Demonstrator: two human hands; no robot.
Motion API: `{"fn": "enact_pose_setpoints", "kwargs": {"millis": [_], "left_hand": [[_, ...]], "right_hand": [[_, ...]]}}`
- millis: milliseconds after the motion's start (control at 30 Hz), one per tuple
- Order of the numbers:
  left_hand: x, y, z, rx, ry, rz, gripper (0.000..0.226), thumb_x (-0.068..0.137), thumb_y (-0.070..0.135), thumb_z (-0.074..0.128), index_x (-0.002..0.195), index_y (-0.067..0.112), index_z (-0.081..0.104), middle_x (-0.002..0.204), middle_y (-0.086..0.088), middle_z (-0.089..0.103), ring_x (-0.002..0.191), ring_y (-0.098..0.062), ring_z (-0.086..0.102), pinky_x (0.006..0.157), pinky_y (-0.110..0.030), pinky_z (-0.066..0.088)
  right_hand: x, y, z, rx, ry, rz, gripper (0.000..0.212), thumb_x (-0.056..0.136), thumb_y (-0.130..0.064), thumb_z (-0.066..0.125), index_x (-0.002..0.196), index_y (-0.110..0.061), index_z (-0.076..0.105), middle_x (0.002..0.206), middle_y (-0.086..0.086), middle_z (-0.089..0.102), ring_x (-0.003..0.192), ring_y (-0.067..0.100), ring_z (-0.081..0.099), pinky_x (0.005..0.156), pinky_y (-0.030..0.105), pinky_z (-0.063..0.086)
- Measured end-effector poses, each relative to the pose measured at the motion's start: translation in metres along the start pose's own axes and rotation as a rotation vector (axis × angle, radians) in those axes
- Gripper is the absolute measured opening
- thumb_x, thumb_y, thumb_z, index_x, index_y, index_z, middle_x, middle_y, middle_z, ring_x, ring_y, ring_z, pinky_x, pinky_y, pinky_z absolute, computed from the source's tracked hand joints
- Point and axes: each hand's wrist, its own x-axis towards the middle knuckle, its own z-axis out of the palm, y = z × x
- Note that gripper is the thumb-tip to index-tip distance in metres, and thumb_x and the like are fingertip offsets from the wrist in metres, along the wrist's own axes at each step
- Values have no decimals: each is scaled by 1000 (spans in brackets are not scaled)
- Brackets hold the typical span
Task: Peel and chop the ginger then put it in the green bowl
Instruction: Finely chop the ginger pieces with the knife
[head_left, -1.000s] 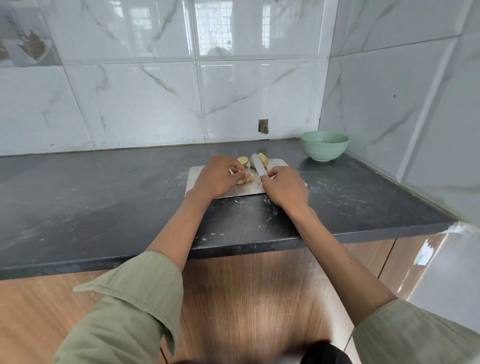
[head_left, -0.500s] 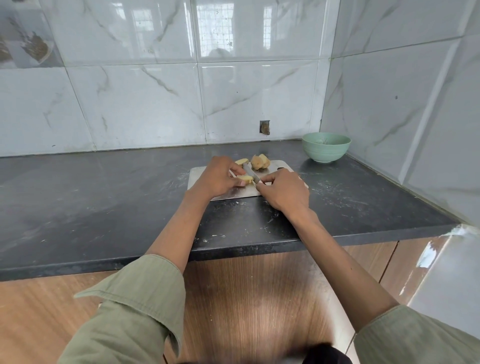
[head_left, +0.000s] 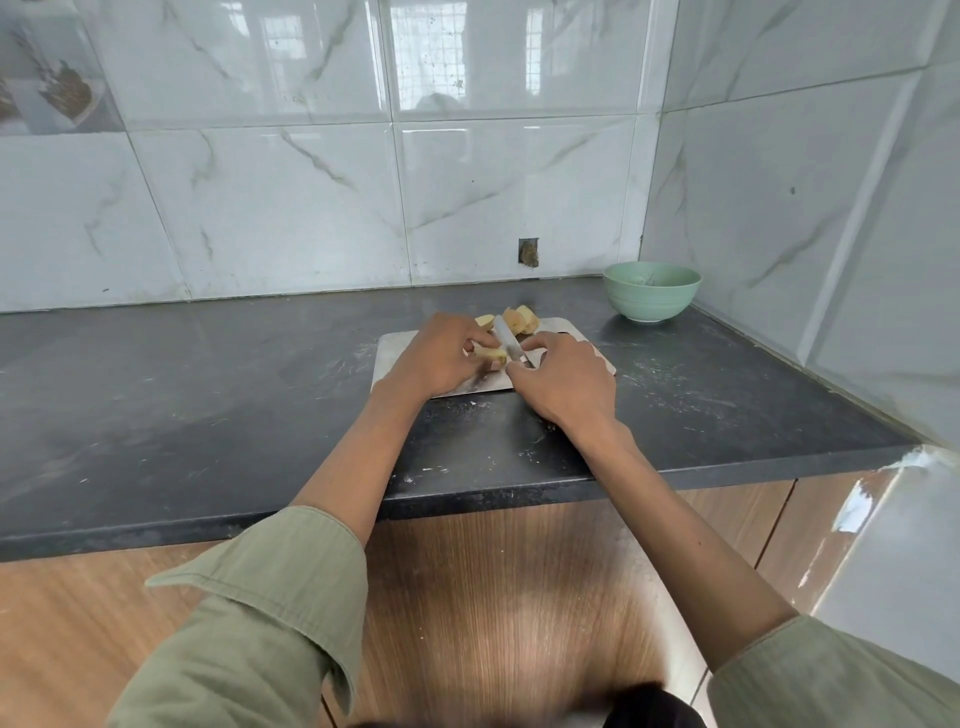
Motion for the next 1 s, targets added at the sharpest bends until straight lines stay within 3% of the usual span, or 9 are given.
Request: {"fn": "enact_pose_setpoints", "kwargs": {"millis": [167, 467, 667, 867, 1000], "left_hand": [[1, 3, 3, -5, 39, 7, 22, 84, 20, 85, 106, 17, 82, 99, -4, 78, 86, -18, 68, 80, -34, 54], [2, 3, 8, -13, 64, -22, 20, 82, 22, 86, 101, 16, 83, 96, -1, 78, 88, -19, 69, 82, -33, 53], [3, 5, 10, -19, 74, -49, 16, 80, 20, 88, 96, 17, 84, 87, 0, 79, 82, -20, 70, 82, -42, 55], [2, 7, 10, 5, 85, -12, 15, 81, 18, 87, 95, 15, 84, 88, -2, 80, 82, -20, 70, 81, -38, 54], [1, 8, 10, 6, 99, -21, 15, 80, 21, 89, 94, 18, 84, 85, -1, 79, 77, -18, 70, 77, -39, 56]], "right_hand": [[-6, 1, 2, -34, 40, -46, 43, 80, -51, 60, 121, -41, 68, 112, 1, 71, 106, 26, 65, 76, 34, 42], [-15, -7, 2, -137, 60, -134, 33, 87, -41, 61, 117, -34, 74, 111, 7, 70, 107, 31, 64, 83, 40, 51], [-15, -13, 6, -268, 62, -151, 25, 87, -37, 58, 98, -21, 74, 98, 10, 67, 96, 33, 65, 71, 36, 45], [-4, -12, 6, -280, -49, -158, 31, 87, -37, 61, 104, -13, 70, 103, 13, 66, 106, 35, 62, 75, 37, 43], [0, -9, -1, -262, -87, -138, 31, 85, -41, 61, 98, -14, 69, 90, 7, 57, 100, 36, 61, 71, 35, 40]]}}
